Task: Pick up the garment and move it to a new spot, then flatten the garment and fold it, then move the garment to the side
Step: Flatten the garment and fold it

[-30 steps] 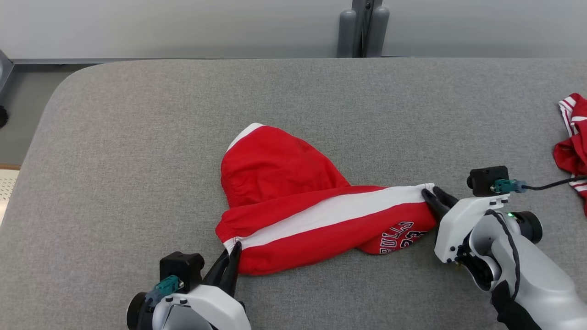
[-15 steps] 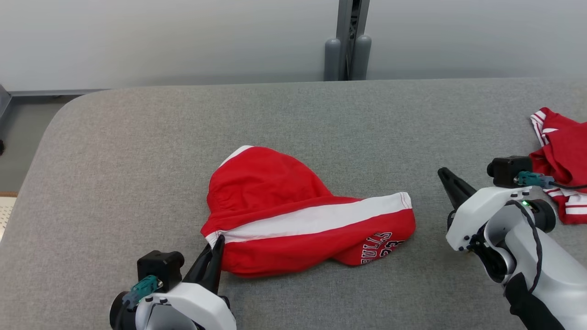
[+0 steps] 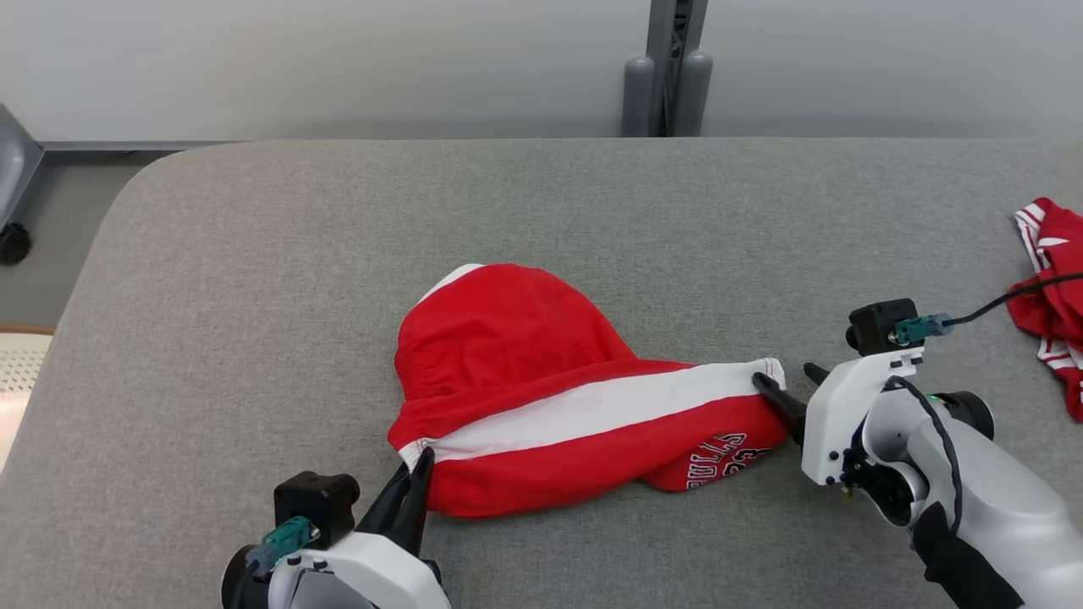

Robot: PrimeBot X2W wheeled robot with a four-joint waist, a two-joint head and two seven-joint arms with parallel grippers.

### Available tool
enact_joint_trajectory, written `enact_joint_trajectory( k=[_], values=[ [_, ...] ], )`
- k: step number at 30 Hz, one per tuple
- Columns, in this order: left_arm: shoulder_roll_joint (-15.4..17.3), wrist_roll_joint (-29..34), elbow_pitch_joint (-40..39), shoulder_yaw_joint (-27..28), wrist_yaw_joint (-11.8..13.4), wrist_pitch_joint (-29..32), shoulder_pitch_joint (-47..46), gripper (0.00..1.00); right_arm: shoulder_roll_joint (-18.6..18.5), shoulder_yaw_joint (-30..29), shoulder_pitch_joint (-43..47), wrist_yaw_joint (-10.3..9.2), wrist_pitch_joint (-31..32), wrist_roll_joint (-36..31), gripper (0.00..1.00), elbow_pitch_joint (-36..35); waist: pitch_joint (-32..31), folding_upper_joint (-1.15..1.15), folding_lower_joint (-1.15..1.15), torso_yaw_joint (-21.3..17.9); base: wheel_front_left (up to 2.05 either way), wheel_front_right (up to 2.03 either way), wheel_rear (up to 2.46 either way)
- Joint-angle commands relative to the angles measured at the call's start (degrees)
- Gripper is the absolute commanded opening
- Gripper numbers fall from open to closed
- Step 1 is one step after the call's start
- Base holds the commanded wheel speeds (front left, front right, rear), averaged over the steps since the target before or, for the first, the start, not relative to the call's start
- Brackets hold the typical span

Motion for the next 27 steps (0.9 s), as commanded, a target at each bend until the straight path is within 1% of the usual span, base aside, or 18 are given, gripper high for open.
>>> enact_joint_trajectory(
  k=[1,5,8,9,10,11,14,20,25,27],
  values=[
    [-0.14,0.41,0.28,-0.17,-0.24,-0.38,-1.02,0.00,0.09,0.51,-0.95,-0.02,0.72,0.41,1.00,0.97,0.61,0.00,0.00,0.94,0.00,0.00,0.00],
    [-0.74,0.59,0.82,-0.74,-0.59,-0.44,-1.35,0.00,0.72,2.06,-1.89,-0.02,2.62,1.05,1.00,2.97,1.08,0.00,0.00,1.94,0.00,0.00,0.00],
    [-1.13,0.50,0.70,-1.02,-0.22,-0.49,-1.47,0.00,1.23,3.50,-1.58,-0.02,4.25,1.67,0.99,4.10,1.20,0.00,0.00,2.24,0.00,0.00,0.00],
    [-1.16,0.44,0.82,-1.03,-0.22,-0.61,-1.50,0.00,1.28,3.96,-1.54,-0.02,4.34,1.75,0.63,4.20,1.21,0.00,0.00,2.23,0.00,0.00,0.00],
    [-1.18,0.32,0.93,-1.00,-0.28,-0.70,-1.50,0.00,1.30,4.33,-1.61,-0.02,4.16,1.95,0.11,4.21,1.19,0.00,0.00,2.20,0.00,0.00,0.00],
    [-1.20,0.20,1.03,-0.95,-0.36,-0.76,-1.49,0.00,1.25,4.71,-1.67,-0.02,3.73,1.99,0.00,4.05,1.15,0.00,0.00,2.14,0.00,0.00,0.00],
    [-1.30,0.13,1.04,-0.74,-0.47,-1.29,-1.71,0.00,0.12,5.66,-2.02,-0.03,1.45,2.10,0.00,2.81,0.87,0.00,0.00,1.77,0.00,0.00,0.00],
    [-0.83,-0.43,0.29,0.79,-0.71,-3.41,-2.00,0.00,-2.27,5.44,-3.68,-0.03,-4.85,3.38,0.00,0.27,-0.51,0.00,0.00,0.58,0.00,0.00,0.00],
    [0.30,-1.49,-0.99,2.42,-2.25,-4.63,-2.73,0.00,-4.88,4.25,-4.32,-0.03,-9.08,5.40,0.00,-2.49,-1.88,0.00,0.00,-0.55,0.00,0.00,0.00],
    [0.98,-1.95,-1.58,2.83,-3.23,-4.48,-3.40,0.00,-5.90,3.58,-4.75,-0.04,-11.12,6.00,0.00,-4.02,-2.61,0.00,0.00,-1.06,0.00,0.00,0.00]
  ],
)
